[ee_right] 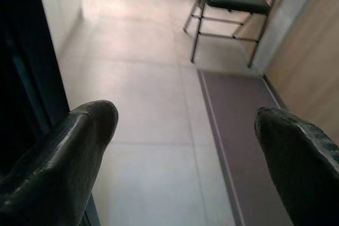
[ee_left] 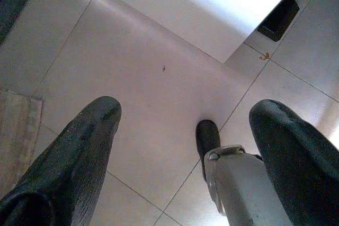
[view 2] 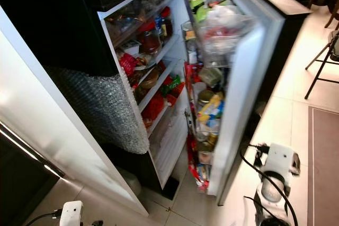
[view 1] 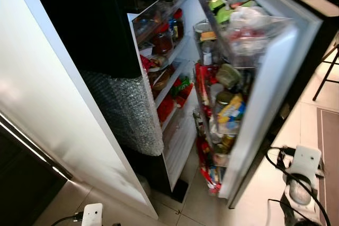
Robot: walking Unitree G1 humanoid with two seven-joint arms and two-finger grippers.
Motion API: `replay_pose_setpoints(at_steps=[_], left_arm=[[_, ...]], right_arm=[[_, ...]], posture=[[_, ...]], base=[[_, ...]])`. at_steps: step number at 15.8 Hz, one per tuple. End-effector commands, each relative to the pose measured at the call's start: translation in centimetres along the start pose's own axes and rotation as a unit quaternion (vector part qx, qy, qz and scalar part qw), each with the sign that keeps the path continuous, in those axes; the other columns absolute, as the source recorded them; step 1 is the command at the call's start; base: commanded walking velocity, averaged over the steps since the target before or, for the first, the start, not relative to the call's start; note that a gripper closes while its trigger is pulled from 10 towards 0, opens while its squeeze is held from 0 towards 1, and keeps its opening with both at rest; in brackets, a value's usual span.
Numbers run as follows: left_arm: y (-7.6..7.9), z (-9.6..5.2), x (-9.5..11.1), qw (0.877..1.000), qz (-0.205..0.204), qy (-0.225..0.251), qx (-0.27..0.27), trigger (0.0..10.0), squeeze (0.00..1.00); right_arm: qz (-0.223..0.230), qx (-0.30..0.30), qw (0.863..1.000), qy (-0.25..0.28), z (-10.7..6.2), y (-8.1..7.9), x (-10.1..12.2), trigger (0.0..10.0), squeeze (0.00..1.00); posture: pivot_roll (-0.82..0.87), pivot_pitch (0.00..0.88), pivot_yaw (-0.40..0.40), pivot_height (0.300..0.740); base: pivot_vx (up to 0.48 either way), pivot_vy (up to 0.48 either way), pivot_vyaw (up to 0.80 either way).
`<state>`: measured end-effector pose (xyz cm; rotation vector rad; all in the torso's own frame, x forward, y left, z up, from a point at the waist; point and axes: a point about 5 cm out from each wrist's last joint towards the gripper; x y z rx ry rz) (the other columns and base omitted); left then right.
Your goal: Restocking fridge
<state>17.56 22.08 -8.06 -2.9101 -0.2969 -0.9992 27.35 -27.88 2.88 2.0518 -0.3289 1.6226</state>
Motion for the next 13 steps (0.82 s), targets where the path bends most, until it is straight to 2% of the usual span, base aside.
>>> replay_pose_setpoints(at_steps=[1, 3, 4, 7, 8, 11, 12, 13], left_arm=[[-0.6, -0.1, 0.1, 1.0, 0.013, 0.0, 0.007, 10.0, 0.0], [-0.6, -0.1, 0.1, 1.0, 0.014, 0.001, 0.007, 10.0, 0.0], [-0.6, -0.1, 0.1, 1.0, 0.014, 0.001, 0.007, 10.0, 0.0], [-0.6, 0.0, 0.2, 1.0, 0.018, 0.001, 0.005, 10.0, 0.0], [-0.5, 0.0, 0.3, 1.0, 0.019, 0.001, 0.004, 10.0, 0.0], [-0.5, 0.0, 0.3, 1.0, 0.02, 0.001, 0.003, 10.0, 0.0], [-0.5, 0.0, 0.3, 1.0, 0.021, 0.002, 0.003, 10.0, 0.0], [-0.5, 0.0, 0.3, 1.0, 0.021, 0.002, 0.003, 10.0, 0.0]], right_arm=[[0.009, 0.03, 0.999, 0.034, 0.4, -1.1, 1.6, 10.0, 0.0], [0.004, 0.126, 0.989, 0.08, 0.6, -3.6, 3.8, 10.0, 0.0], [0.001, 0.145, 0.985, 0.09, 0.5, -4.1, 4.2, 10.0, 0.0], [0.002, 0.252, 0.958, 0.139, -0.1, -7.1, 6.7, 10.0, 0.0], [-0.003, 0.296, 0.942, 0.16, -0.6, -8.4, 7.9, 10.0, 0.0], [-0.016, 0.348, 0.92, 0.182, -1.3, -9.6, 8.9, 10.0, 0.0], [-0.021, 0.38, 0.905, 0.191, -1.7, -10.4, 9.6, 10.0, 0.0], [-0.024, 0.395, 0.897, 0.195, -2.0, -10.7, 9.8, 10.0, 0.0]], posture=[[-0.2, 0.0, 0.086, 0.74], [-0.2, 0.0, 0.083, 0.74], [-0.2, 0.0, 0.083, 0.74], [-0.2, 0.0, 0.084, 0.74], [-0.2, 0.0, 0.083, 0.74], [-0.2, 0.0, 0.082, 0.74], [-0.2, 0.0, 0.081, 0.74], [-0.2, 0.0, 0.081, 0.74]], base=[[0.0, 0.0, 0.0], [0.0, 0.0, 0.0], [0.0, 0.0, 0.0], [0.0, 0.0, 0.0], [0.0, 0.0, 0.0], [0.0, 0.0, 0.0], [0.0, 0.0, 0.0], [0.0, 0.0, 0.0]])
Point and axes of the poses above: a point about 5 cm out from each wrist's last joint towards the gripper, its own z axis pointing out of the wrist towards the gripper, its own x axis along the axis of the wrist's last joint, y = z × x, and after that the axes turned 4 degrees about -z, right-handed
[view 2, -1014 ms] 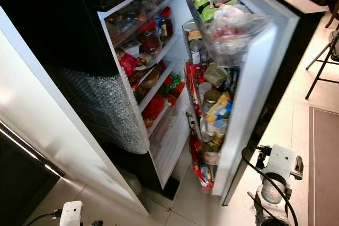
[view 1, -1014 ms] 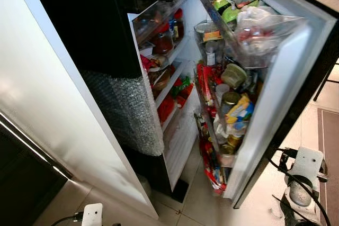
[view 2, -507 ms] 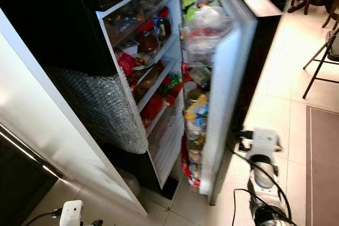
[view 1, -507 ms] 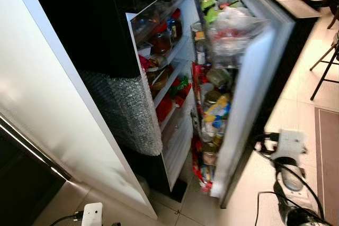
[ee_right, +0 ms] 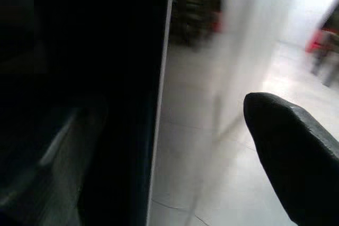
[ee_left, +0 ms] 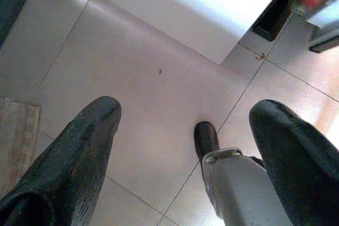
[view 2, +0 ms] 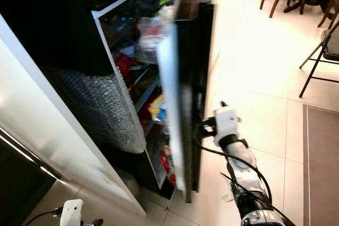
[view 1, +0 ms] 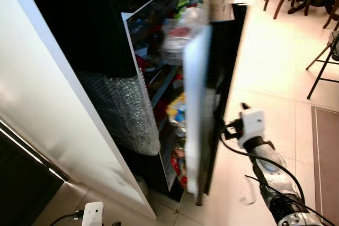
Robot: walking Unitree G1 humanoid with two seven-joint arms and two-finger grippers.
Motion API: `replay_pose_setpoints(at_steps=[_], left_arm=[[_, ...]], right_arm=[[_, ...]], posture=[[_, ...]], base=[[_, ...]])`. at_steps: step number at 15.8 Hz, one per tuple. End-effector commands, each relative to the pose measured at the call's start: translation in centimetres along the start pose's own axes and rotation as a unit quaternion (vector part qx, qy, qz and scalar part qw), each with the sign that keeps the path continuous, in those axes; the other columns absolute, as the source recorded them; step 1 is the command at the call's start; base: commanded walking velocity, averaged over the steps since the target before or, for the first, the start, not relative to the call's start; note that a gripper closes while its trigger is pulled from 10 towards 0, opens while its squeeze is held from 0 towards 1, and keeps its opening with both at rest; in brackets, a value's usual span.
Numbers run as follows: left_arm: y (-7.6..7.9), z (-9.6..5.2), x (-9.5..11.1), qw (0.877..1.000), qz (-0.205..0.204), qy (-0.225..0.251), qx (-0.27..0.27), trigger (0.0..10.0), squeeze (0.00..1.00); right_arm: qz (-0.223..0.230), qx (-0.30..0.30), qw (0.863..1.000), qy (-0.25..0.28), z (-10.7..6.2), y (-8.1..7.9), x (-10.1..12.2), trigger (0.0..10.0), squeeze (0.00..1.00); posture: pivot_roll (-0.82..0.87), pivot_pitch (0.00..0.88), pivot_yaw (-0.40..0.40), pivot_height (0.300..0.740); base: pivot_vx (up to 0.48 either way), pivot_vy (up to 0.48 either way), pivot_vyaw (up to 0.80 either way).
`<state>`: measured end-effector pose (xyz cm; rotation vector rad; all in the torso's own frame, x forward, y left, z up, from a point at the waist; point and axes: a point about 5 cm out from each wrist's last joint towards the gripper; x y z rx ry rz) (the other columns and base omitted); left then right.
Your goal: Restocking fridge
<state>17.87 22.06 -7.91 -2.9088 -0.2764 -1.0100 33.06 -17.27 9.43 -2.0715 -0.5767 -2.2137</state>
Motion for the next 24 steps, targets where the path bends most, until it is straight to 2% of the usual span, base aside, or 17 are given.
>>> replay_pose_setpoints(at_steps=[1, 3, 6, 8, 11, 15, 18, 20, 22, 23, 24], left_arm=[[-0.5, -0.1, 0.0, 1.0, 0.015, -0.002, 0.005, 10.0, 0.0], [-0.5, -0.1, 0.0, 1.0, 0.015, -0.001, 0.004, 10.0, 0.0], [-0.4, 0.0, 0.0, 1.0, 0.012, 0.0, 0.004, 10.0, 0.0], [-0.4, 0.0, 0.0, 1.0, 0.01, 0.001, 0.006, 10.0, 0.0], [-0.3, 0.0, 0.1, 1.0, 0.006, 0.002, 0.008, 10.0, 0.0], [-0.4, 0.0, 0.2, 1.0, 0.004, 0.004, 0.01, 10.0, 0.0], [-0.4, 0.0, 0.2, 1.0, 0.006, 0.004, 0.009, 10.0, 0.0], [-0.4, 0.0, 0.2, 1.0, 0.008, 0.003, 0.008, 10.0, 0.0], [-0.4, 0.0, 0.1, 1.0, 0.005, 0.004, 0.008, 10.0, 0.0], [-0.4, -0.1, 0.0, 1.0, 0.003, 0.004, 0.009, 10.0, 0.0], [-0.4, -0.1, 0.0, 1.0, 0.004, 0.003, 0.009, 10.0, 0.0]], right_arm=[[-0.003, 0.028, 0.999, 0.017, 0.8, -0.7, 1.1, 10.0, 0.0], [-0.003, 0.073, 0.997, 0.016, 1.8, -2.1, 2.1, 10.0, 0.0], [0.005, 0.104, 0.994, 0.031, 3.0, -3.3, 3.5, 10.0, 0.0], [0.0, 0.139, 0.989, 0.042, 4.2, -4.9, 4.7, 10.0, 0.0], [0.001, 0.151, 0.987, 0.046, 5.4, -5.9, 5.9, 10.0, 0.0], [0.006, 0.173, 0.984, 0.046, 5.7, -7.2, 6.0, 10.0, 0.0], [0.007, 0.164, 0.985, 0.042, 5.3, -6.8, 5.4, 10.0, 0.0], [0.01, 0.145, 0.989, 0.04, 4.7, -5.7, 4.8, 10.0, 0.0], [0.041, 0.12, 0.991, 0.041, 3.2, -4.0, 3.7, 10.0, 0.0], [0.036, 0.106, 0.993, 0.039, 1.6, -2.6, 2.9, 10.0, 0.0], [0.031, 0.098, 0.994, 0.037, 0.8, -2.1, 2.5, 10.0, 0.0]], posture=[[-0.2, 0.0, 0.08, 0.74], [-0.2, 0.0, 0.08, 0.74], [-0.19, 0.0, 0.078, 0.74], [-0.18, 0.0, 0.074, 0.74], [-0.18, 0.0, 0.072, 0.74], [-0.17, 0.0, 0.075, 0.74], [-0.18, 0.0, 0.079, 0.74], [-0.18, 0.0, 0.079, 0.74], [-0.18, 0.0, 0.075, 0.74], [-0.19, 0.0, 0.075, 0.74], [-0.19, 0.0, 0.075, 0.74]], base=[[0.0, 0.0, 0.0], [0.0, 0.0, 0.0], [0.0, 0.0, 0.0], [0.0, 0.0, 0.0], [0.0, 0.0, 0.0], [0.0, 0.0, 0.0], [0.0, 0.0, 0.0], [0.0, 0.0, 0.0], [0.0, 0.0, 0.0], [0.0, 0.0, 0.0], [0.0, 0.0, 0.0]])
Point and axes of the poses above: a point about 5 cm out from each wrist's last joint towards the gripper, its own z axis pointing out of the wrist towards the gripper, its own x axis along the axis of the wrist's last joint, y = z × x, and after that the axes turned 4 degrees about -z, right-handed
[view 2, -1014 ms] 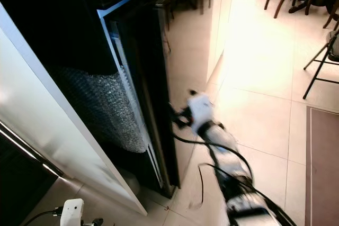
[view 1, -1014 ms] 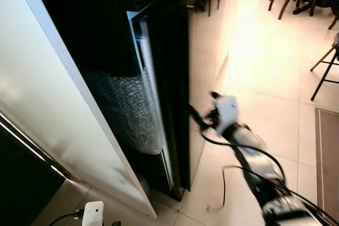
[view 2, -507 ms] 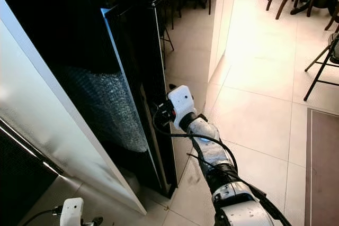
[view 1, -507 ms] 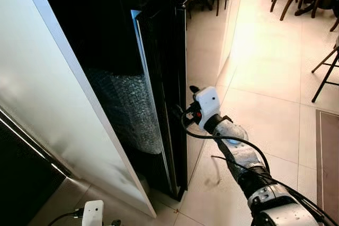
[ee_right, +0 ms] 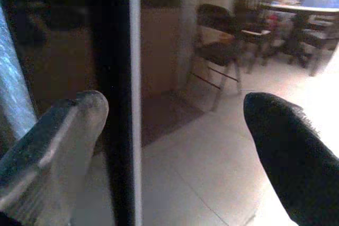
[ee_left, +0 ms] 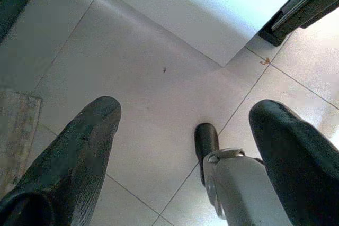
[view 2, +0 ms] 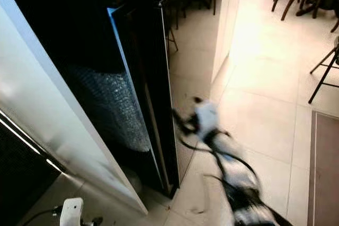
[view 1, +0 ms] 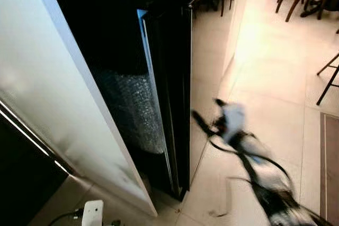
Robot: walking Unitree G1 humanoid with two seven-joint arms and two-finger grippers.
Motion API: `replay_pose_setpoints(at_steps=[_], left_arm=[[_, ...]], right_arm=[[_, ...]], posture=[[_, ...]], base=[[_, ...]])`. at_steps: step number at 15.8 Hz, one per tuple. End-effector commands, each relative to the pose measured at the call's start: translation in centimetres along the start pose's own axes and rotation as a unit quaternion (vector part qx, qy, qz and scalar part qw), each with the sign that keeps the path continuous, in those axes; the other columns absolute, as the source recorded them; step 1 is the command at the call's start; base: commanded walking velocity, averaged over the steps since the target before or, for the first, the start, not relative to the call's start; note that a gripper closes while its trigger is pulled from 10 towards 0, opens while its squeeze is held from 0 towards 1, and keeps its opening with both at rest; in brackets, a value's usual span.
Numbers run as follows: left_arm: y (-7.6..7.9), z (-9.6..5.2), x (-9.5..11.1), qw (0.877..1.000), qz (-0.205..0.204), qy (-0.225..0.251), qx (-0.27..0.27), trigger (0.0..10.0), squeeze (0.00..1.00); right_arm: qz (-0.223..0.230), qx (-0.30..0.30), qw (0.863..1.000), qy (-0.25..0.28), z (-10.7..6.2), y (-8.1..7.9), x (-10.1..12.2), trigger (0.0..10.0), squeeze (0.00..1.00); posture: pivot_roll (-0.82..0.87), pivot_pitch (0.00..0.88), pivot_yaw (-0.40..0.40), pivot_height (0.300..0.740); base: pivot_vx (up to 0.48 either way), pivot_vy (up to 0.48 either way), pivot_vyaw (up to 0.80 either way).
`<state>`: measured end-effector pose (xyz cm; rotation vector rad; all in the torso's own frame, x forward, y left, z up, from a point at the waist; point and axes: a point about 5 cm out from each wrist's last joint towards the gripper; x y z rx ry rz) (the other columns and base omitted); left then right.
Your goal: Restocking fridge
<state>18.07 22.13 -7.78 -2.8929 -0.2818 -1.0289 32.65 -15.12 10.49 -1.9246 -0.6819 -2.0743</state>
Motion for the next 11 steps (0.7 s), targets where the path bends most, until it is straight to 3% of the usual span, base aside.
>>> replay_pose_setpoints(at_steps=[1, 3, 4, 5, 6, 7, 9, 11], left_arm=[[-0.4, -0.1, -0.3, 1.0, 0.005, -0.005, 0.004, 10.0, 0.0], [-0.4, -0.1, -0.3, 1.0, 0.01, -0.008, 0.001, 10.0, 0.0], [-0.4, -0.1, -0.3, 1.0, 0.01, -0.008, 0.001, 10.0, 0.0], [-0.3, -0.1, -0.3, 1.0, 0.014, -0.009, -0.002, 10.0, 0.0], [-0.3, -0.1, -0.3, 1.0, 0.015, -0.009, -0.003, 10.0, 0.0], [-0.3, -0.1, -0.2, 1.0, 0.013, -0.007, -0.002, 10.0, 0.0], [-0.3, -0.1, -0.2, 1.0, 0.009, -0.006, 0.002, 10.0, 0.0], [-0.4, -0.1, -0.3, 1.0, 0.007, -0.007, 0.005, 10.0, 0.0]], right_arm=[[0.0, 0.001, 1.0, 0.018, 0.1, 0.1, 0.8, 10.0, 0.0], [0.031, -0.017, 0.999, 0.006, -3.3, 1.2, -0.5, 10.0, 0.0], [0.037, -0.033, 0.999, -0.001, -3.9, 1.6, -1.1, 10.0, 0.0], [0.041, -0.158, 0.984, -0.069, -6.2, 4.2, -4.5, 10.0, 0.0], [0.045, -0.198, 0.973, -0.11, -7.2, 4.8, -6.2, 10.0, 0.0], [0.057, -0.239, 0.946, -0.211, -9.6, 4.5, -9.5, 10.0, 0.0], [0.104, -0.248, 0.918, -0.292, -11.6, 2.7, -12.4, 10.0, 0.0], [0.147, -0.228, 0.893, -0.36, -13.3, -0.4, -14.7, 10.0, 0.0]], posture=[[-0.19, 0.0, 0.076, 0.74], [-0.21, 0.0, 0.078, 0.74], [-0.21, 0.0, 0.078, 0.74], [-0.2, 0.0, 0.076, 0.74], [-0.2, 0.0, 0.075, 0.74], [-0.19, 0.0, 0.07, 0.74], [-0.18, 0.0, 0.066, 0.74], [-0.16, 0.0, 0.058, 0.74]], base=[[0.0, 0.0, 0.0], [0.0, 0.0, 0.0], [0.0, 0.0, 0.0], [0.0, 0.0, 0.0], [0.0, 0.0, 0.0], [0.0, 0.0, 0.0], [0.0, 0.0, 0.0], [0.0, 0.0, 0.0]])
Point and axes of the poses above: a point about 5 cm out from each wrist's last joint towards the gripper, its own z axis pointing out of the wrist towards the gripper, its own x axis along the axis of the wrist's last joint, y = z × x, and after that the axes turned 4 degrees about -z, right-handed
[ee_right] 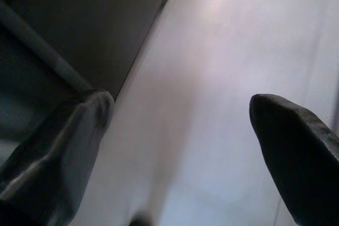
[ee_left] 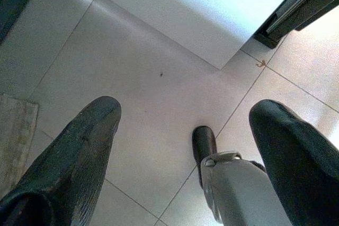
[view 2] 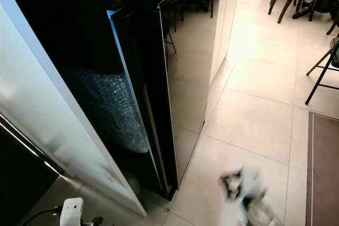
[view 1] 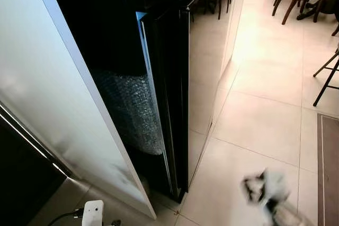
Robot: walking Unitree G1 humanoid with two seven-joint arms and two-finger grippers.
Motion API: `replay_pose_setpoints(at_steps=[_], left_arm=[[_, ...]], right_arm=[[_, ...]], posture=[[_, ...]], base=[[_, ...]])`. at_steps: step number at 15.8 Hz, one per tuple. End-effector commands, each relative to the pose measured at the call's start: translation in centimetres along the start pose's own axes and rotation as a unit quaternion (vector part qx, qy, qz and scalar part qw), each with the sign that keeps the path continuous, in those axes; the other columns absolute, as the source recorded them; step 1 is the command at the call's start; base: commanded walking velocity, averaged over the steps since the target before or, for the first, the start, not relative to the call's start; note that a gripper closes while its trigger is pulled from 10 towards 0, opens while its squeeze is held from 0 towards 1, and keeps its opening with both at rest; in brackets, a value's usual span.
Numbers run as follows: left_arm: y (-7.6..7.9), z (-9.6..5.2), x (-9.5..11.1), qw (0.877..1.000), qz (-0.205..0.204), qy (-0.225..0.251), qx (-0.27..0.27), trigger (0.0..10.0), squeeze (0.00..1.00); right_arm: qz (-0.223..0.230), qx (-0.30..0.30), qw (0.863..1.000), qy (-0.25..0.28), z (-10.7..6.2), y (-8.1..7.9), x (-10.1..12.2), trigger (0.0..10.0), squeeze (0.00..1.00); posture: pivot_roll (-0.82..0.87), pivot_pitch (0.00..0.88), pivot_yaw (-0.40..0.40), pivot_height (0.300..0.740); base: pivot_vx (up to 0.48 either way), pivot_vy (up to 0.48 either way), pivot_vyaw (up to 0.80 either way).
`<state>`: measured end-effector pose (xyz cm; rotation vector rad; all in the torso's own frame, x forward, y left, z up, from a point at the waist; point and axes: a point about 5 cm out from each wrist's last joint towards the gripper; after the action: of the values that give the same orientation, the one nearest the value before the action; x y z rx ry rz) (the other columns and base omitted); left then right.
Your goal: Restocking fridge
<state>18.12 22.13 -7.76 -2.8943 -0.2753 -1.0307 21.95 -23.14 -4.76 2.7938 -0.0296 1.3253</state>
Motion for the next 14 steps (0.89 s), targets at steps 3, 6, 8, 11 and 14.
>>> replay_pose_setpoints(at_steps=[3, 6, 8, 11, 14], left_arm=[[-0.5, -0.1, -0.3, 1.0, 0.008, -0.008, 0.006, 10.0, 0.0], [-0.6, -0.1, -0.4, 1.0, 0.022, -0.014, -0.002, 10.0, 0.0], [-0.8, -0.2, -0.4, 0.999, 0.046, -0.02, -0.006, 10.0, 0.0], [-0.8, -0.2, -0.5, 0.999, 0.042, -0.022, -0.007, 10.0, 0.0], [-0.8, -0.2, -0.6, 0.999, 0.046, -0.024, -0.013, 10.0, 0.0]], right_arm=[[-0.082, 0.029, 0.993, -0.078, -0.8, -2.0, -3.7, 10.0, 0.0], [-0.055, 0.032, 0.992, -0.112, -1.4, -3.5, -5.8, 10.0, 0.0], [-0.012, 0.014, 0.991, -0.133, -1.8, -3.7, -6.8, 10.0, 0.0], [0.062, -0.027, 0.986, -0.15, -2.4, -3.4, -8.0, 10.0, 0.0], [0.014, -0.004, 0.989, -0.146, -2.3, -3.2, -7.7, 10.0, 0.0]], posture=[[-0.14, 0.0, 0.047, 0.74], [-0.14, 0.0, 0.056, 0.74], [-0.15, 0.0, 0.061, 0.74], [-0.16, 0.0, 0.065, 0.74], [-0.16, 0.0, 0.07, 0.74]], base=[[0.0, 0.0, 0.0], [0.0, 0.0, 0.0], [0.0, 0.0, 0.0], [0.0, 0.0, 0.0], [0.0, -0.315, 0.0]])
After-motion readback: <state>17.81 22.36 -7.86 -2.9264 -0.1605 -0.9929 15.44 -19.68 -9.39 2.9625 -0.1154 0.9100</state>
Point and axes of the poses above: a point about 5 cm out from each wrist's last joint towards the gripper, its own z axis pointing out of the wrist towards the gripper, its own x axis along the axis of the wrist's last joint, y = z × x, and after that the axes turned 4 degrees about -z, right-handed
